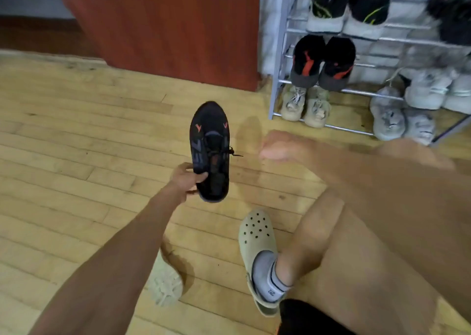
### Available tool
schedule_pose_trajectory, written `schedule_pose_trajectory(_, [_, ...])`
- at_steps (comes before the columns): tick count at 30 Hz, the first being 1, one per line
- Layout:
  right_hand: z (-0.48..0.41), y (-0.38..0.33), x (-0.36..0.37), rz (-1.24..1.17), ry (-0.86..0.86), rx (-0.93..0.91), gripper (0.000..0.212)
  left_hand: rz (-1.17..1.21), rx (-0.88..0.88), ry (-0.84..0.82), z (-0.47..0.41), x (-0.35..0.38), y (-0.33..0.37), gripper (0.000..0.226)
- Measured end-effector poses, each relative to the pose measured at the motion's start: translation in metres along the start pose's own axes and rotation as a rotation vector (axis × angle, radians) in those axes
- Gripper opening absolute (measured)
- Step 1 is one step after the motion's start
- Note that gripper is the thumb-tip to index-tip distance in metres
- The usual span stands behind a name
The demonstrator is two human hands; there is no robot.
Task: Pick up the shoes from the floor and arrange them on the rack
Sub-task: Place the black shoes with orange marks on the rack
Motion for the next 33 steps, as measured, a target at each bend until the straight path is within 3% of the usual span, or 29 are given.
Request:
schedule_pose_trajectory(2, [0.021,-0.003,-0.022,-0.009,0.056,-0.044,0.023,0.045,0.114,-0.085,0.024,0.022,0.042,0.037])
schedule_pose_trajectory(5, [0.052,-0.004,-0.051,-0.095,0.142,-0.095,0.057,0.064,0.291,-0.206,0.067,0.059,0.101,0.029])
schedule_pose_trajectory(9, [0.086,0.022,-0.089,-0.330,0.357,-0.160,0.030,0.062,0.476,-0.273,0.123,0.110,0.156,0.016])
schedule_pose_trajectory(13, [0.126,0.077,-0.124,-0.560,0.433,-0.128,0.030,0.014,0.579,-0.368,0.167,0.166,0.184,0.009])
schedule_pose_trajectory(19, [0.189,0.183,-0.155,-0.767,0.565,-0.058,0.040,-0.181,0.532,-0.630,0.216,0.281,0.192,0.043])
schedule_pose_trajectory(23, [0.230,0.265,-0.151,-0.827,0.624,-0.023,0.040,-0.237,0.453,-0.683,0.236,0.366,0.177,0.055])
schedule_pose_trajectory(27, [0.266,0.352,-0.131,-0.848,0.541,0.032,0.035,-0.273,0.353,-0.717,0.253,0.443,0.145,0.065])
schedule_pose_trajectory(33, [0.296,0.487,-0.089,-0.949,0.599,0.366,0.027,-0.386,0.267,-0.769,0.271,0.546,0.095,0.059])
Point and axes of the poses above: each hand's wrist, its own z-axis away from the middle knuckle, its own x-axis out of the palm, y = z × x, the point moved 1 cm from there along -z, towards the middle knuckle, and after that the axes turned 13 degrees about z, right-handed, at the moved point
